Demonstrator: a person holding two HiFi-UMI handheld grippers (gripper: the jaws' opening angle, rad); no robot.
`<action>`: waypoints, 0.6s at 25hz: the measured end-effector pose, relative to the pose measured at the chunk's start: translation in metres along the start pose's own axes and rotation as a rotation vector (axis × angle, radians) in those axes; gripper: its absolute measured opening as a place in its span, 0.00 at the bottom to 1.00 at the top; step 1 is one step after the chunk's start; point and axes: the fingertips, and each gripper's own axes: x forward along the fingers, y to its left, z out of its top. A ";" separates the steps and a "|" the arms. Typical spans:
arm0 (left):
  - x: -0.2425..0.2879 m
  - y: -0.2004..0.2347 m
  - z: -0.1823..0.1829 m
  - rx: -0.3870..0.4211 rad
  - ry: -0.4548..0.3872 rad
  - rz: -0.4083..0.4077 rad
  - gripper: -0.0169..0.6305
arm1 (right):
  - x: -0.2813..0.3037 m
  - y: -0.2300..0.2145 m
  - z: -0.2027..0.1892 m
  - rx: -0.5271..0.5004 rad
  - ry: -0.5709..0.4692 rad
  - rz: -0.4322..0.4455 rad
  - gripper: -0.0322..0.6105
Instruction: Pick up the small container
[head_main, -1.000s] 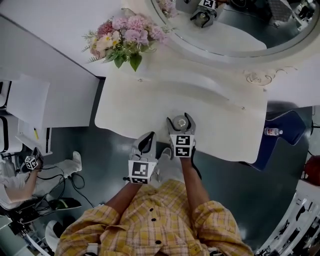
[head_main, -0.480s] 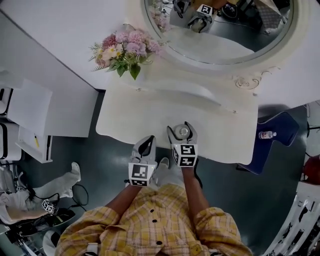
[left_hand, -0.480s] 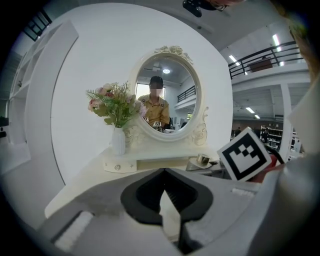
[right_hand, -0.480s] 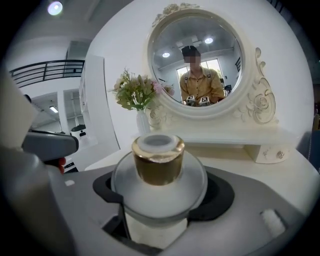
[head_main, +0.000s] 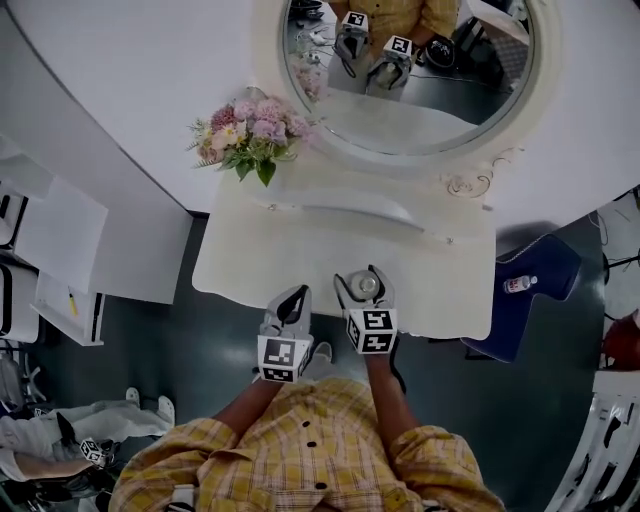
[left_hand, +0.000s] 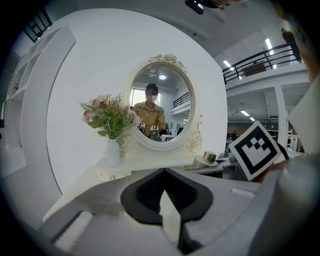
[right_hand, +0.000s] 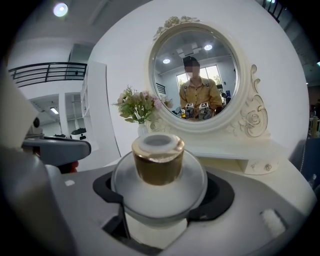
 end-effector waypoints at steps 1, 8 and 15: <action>-0.001 -0.001 0.003 0.003 -0.006 -0.002 0.03 | -0.004 0.001 0.003 -0.001 -0.004 -0.001 0.58; -0.006 0.000 0.019 0.008 -0.040 -0.001 0.03 | -0.035 0.009 0.027 -0.007 -0.040 0.004 0.58; -0.014 -0.004 0.037 0.019 -0.078 -0.007 0.03 | -0.057 0.011 0.044 -0.003 -0.076 0.002 0.58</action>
